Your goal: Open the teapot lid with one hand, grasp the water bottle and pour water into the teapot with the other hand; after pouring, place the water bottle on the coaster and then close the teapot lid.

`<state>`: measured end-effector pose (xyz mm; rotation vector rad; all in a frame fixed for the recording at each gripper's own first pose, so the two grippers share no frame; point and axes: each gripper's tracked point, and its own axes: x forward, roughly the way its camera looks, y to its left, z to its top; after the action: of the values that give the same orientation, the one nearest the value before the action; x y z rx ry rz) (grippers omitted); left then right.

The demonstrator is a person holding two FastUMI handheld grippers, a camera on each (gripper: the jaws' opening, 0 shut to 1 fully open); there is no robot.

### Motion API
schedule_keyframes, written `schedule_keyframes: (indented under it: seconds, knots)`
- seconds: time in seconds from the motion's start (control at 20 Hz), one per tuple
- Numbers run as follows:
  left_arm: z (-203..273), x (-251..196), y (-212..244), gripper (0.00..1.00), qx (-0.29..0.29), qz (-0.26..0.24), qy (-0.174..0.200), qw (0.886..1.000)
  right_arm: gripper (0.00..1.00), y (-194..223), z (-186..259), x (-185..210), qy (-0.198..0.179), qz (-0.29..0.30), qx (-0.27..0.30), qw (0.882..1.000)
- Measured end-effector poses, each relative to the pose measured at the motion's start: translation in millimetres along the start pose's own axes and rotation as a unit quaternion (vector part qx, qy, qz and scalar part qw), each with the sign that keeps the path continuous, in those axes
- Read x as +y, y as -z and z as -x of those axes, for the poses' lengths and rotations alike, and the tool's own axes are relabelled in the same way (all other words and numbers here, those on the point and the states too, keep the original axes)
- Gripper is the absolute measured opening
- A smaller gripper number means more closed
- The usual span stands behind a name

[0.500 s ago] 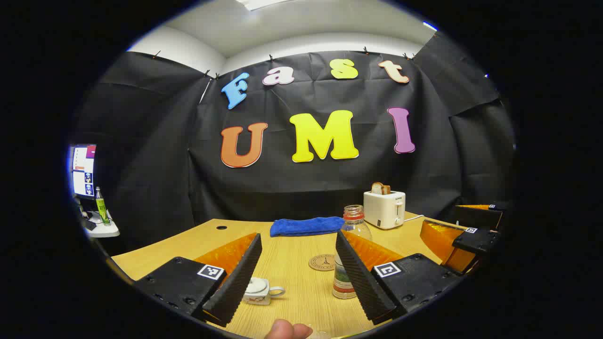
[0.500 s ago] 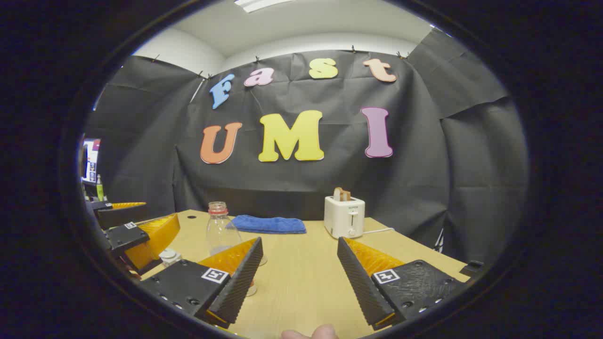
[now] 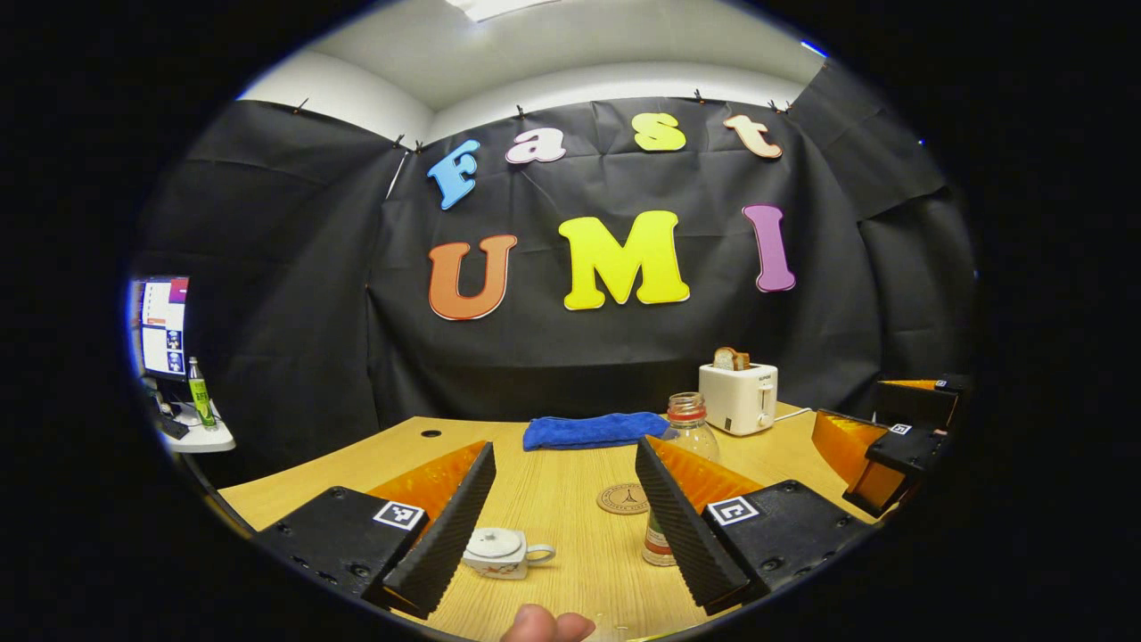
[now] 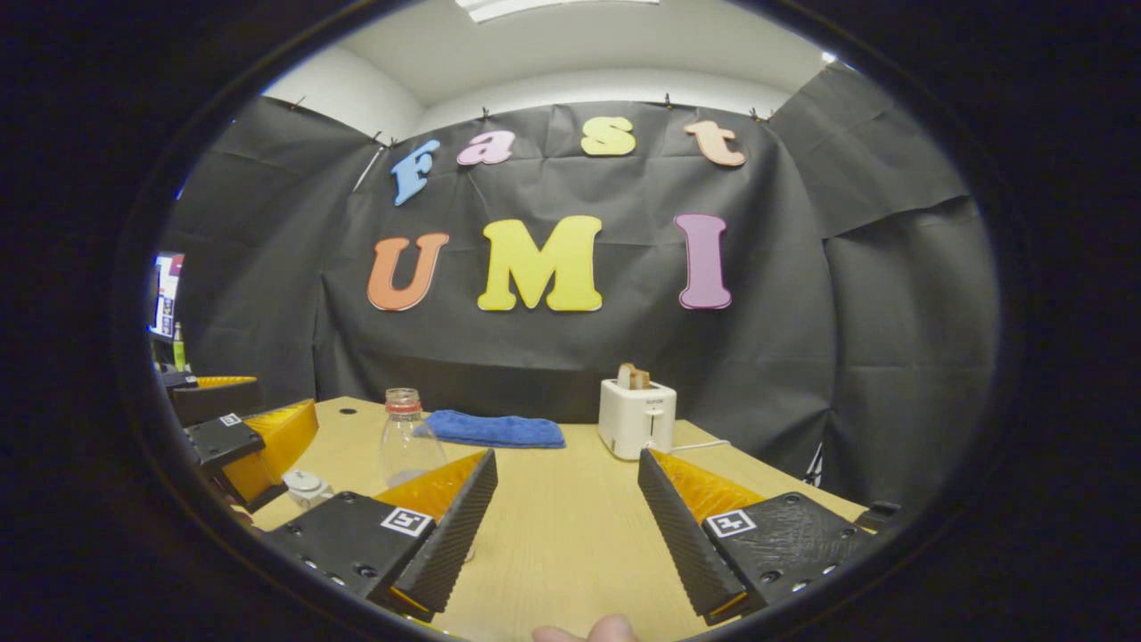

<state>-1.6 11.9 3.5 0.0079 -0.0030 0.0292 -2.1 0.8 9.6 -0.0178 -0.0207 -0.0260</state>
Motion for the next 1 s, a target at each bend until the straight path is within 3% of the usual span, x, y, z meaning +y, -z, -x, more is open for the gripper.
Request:
schedule_keyframes:
  seconds: [1.0]
  knots:
    - [-3, 5, 17, 0.99, 0.016, 0.003, -0.017, 1.0, 0.95, 12, -8, 4, -0.021, 0.0, 0.004, 1.0]
